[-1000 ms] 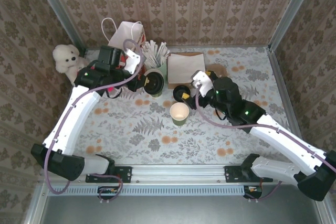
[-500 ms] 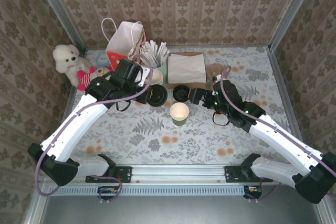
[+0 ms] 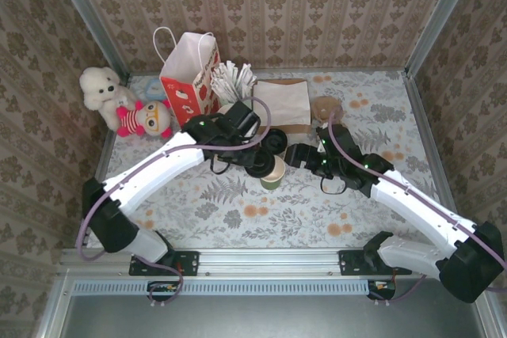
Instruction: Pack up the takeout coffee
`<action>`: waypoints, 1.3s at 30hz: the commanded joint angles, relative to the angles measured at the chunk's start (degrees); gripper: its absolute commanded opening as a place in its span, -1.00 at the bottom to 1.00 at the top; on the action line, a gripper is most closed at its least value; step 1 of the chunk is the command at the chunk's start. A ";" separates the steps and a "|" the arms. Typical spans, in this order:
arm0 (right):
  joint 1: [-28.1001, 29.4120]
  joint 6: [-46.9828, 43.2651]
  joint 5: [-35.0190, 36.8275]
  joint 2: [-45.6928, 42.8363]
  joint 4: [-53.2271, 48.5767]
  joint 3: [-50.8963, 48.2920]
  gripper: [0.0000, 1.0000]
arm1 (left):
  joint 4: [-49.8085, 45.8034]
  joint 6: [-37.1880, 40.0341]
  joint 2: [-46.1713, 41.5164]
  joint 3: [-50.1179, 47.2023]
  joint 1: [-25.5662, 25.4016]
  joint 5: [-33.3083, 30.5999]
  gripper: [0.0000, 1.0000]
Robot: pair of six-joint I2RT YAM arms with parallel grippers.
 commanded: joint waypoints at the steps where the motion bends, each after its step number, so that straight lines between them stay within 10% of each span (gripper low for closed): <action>1: -0.34 1.48 -3.86 -1.05 0.36 -2.30 0.71 | 3.39 -2.21 0.42 0.16 -0.87 3.07 -1.00; 20: -4.12 1.65 -13.81 -1.42 15.41 -12.32 0.88 | -0.43 -2.30 9.24 3.73 -1.12 1.51 -1.00; 39: -4.12 0.28 -14.06 2.03 15.65 -12.81 0.55 | 1.85 -2.89 10.91 3.54 0.03 1.65 -1.00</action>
